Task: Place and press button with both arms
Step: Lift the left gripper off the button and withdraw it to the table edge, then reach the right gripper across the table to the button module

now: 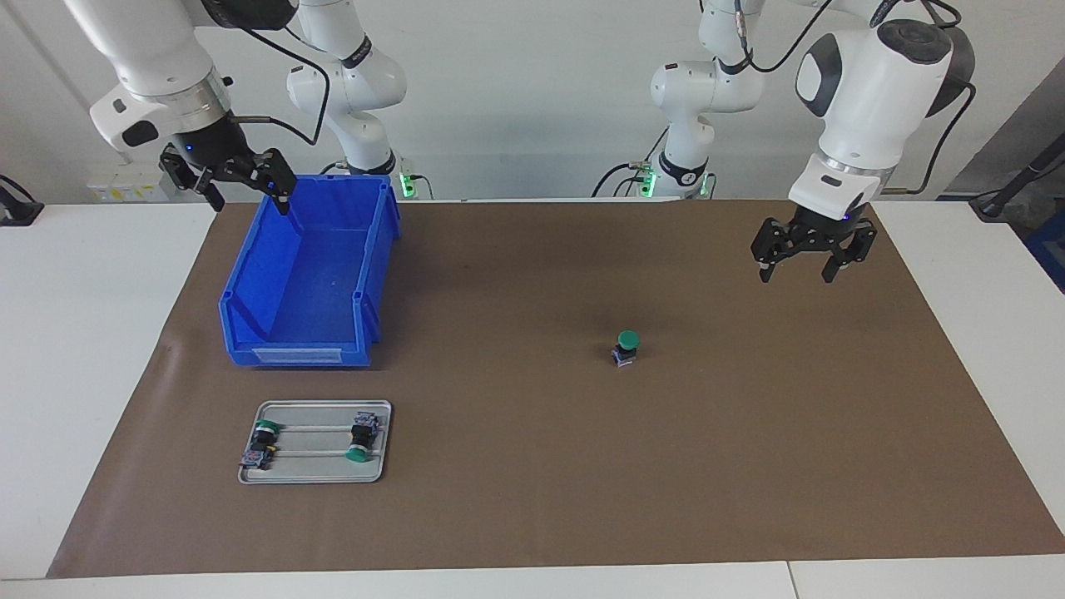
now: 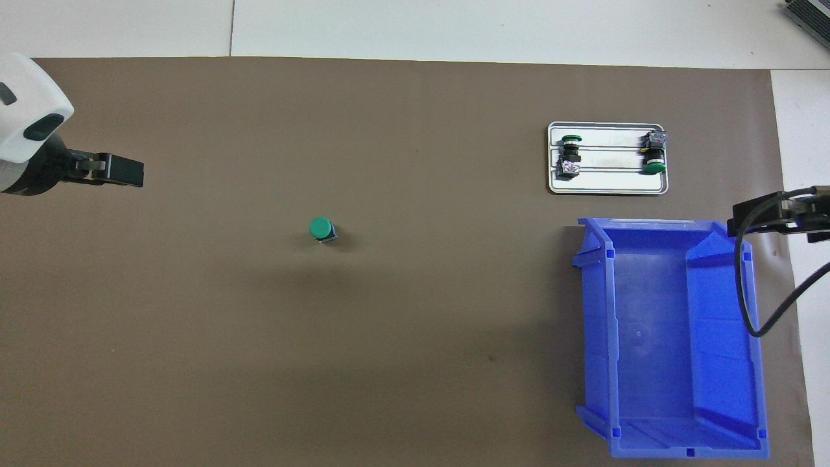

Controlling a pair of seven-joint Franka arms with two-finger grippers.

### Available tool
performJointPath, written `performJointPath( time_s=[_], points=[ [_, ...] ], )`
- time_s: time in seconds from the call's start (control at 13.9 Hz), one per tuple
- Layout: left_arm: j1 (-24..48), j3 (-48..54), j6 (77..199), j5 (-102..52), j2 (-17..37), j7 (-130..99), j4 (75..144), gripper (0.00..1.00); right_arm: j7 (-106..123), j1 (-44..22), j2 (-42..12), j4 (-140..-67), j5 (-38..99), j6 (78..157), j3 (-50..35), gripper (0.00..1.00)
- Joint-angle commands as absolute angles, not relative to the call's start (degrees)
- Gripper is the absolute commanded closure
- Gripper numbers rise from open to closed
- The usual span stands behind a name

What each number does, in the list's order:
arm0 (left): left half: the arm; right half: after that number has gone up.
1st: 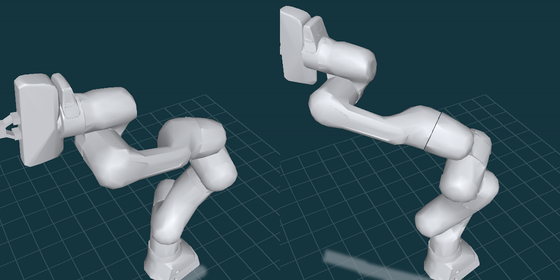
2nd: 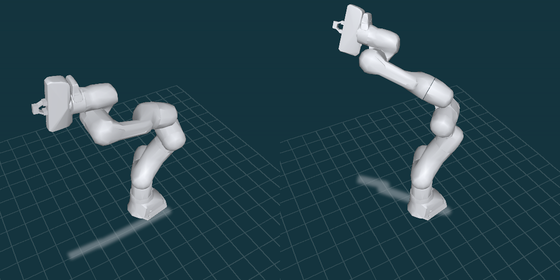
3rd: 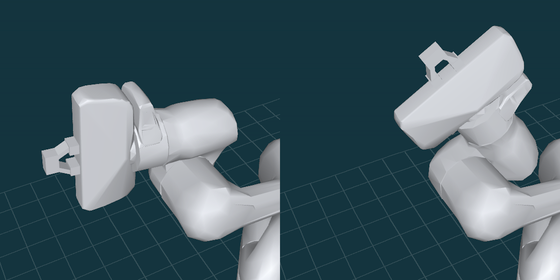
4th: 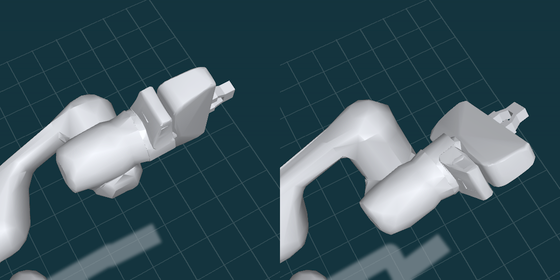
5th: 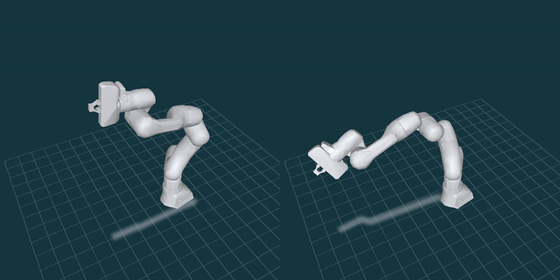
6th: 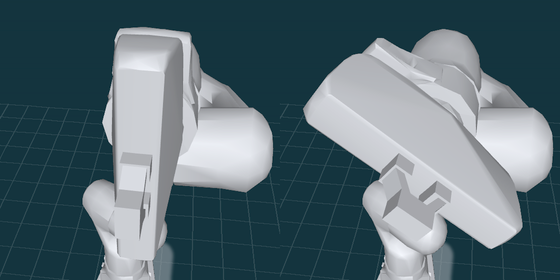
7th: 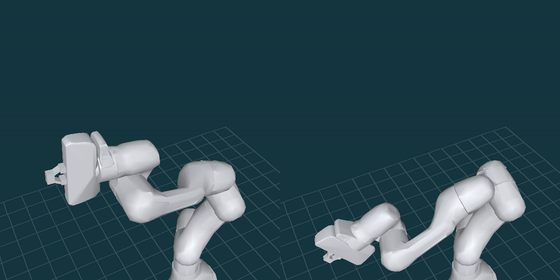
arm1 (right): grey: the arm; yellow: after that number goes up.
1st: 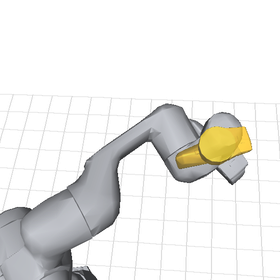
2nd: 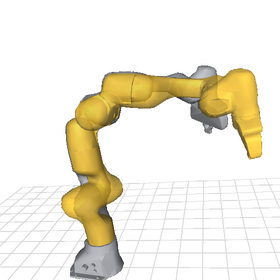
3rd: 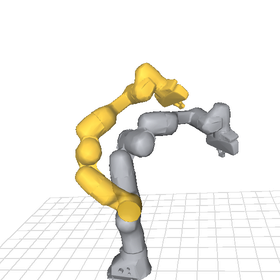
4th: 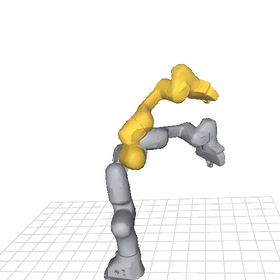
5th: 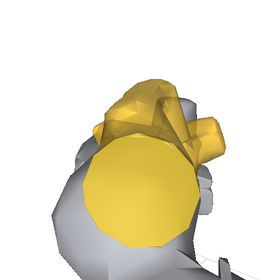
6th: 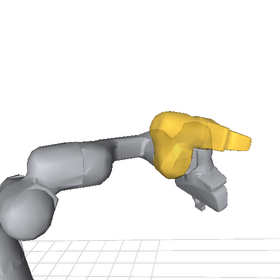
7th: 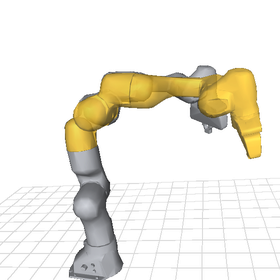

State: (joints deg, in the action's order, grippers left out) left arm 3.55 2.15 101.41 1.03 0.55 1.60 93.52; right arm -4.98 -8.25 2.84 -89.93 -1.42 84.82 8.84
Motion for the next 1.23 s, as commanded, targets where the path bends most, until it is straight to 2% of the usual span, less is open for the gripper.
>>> performJointPath(
  time_s=[0.0,0.29,0.58,0.87,1.15],
  points=[
    [1.58,2.64,94.24,-0.44,0.7,4.83,88.17,0.0,-3.08,-6.59,4.48,-90.96,-0.44,84.2,8.44,0.0],
    [1.49,2.64,84.48,-0.09,2.81,5.44,80.7,0.0,-12.81,-4.92,4.04,-90.88,4.73,85.43,7.82,0.0],
    [-0.07,2.9,82.53,-0.09,1.33,7.82,81.47,0.0,-17.05,-4.92,1.77,-91.05,4.92,90.86,-0.85,0.0],
    [-0.53,2.9,82.35,-0.35,0.79,8.53,82.88,0.0,-23.44,-4.66,1.32,-96.41,4.92,103.33,-11.75,0.0],
    [-0.44,3.08,82.44,-0.44,0.7,7.82,82.97,0.0,-38.12,-5.27,-7.27,-95.71,-0.06,114.84,-23.35,0.0]
  ],
)
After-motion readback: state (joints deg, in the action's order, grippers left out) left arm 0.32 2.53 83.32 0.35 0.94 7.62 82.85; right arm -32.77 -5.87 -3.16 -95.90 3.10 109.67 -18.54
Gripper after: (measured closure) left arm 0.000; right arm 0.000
